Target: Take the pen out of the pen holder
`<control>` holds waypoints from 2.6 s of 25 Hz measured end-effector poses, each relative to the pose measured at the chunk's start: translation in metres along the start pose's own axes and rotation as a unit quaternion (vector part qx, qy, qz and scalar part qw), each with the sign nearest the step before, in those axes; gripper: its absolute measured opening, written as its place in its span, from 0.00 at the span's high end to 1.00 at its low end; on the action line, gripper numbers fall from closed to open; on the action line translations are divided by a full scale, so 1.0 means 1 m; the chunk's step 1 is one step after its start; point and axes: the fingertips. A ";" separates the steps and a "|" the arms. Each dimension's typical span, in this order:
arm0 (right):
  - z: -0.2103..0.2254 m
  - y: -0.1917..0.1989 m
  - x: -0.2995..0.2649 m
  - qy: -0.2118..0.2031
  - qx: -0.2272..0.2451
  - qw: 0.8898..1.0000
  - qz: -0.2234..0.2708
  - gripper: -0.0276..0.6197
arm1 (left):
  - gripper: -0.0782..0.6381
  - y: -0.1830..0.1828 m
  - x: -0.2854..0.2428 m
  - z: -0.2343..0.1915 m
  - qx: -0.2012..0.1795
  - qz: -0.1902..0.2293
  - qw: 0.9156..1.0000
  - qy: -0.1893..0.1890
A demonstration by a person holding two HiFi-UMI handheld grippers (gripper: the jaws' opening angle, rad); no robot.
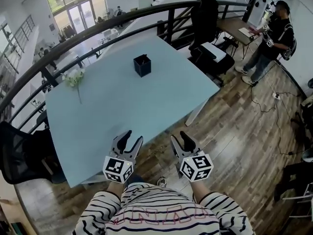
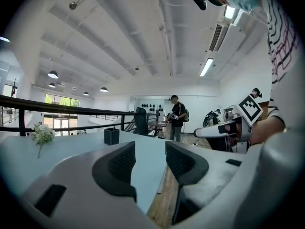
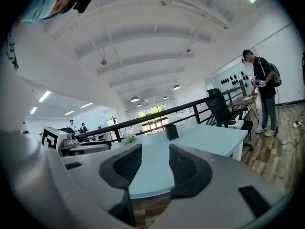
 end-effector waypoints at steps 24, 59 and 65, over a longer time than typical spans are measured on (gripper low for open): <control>0.063 -0.041 -0.157 -0.022 0.006 1.000 -0.005 0.69 | 0.65 -0.028 -0.123 -0.104 0.013 0.017 0.999 -0.032; 0.173 -0.074 -0.392 -0.148 0.002 0.986 -0.074 0.69 | 0.65 -0.050 -0.352 -0.248 0.022 0.011 0.992 -0.126; 0.190 -0.071 -0.418 -0.166 -0.003 0.982 -0.085 0.69 | 0.65 -0.039 -0.392 -0.267 0.023 0.000 0.990 -0.139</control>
Point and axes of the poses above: the fingertips, and each gripper's own axes: x backward along the fingers, z to its right, y out of its underside, and after that the axes turned 5 degrees about z, right-handed
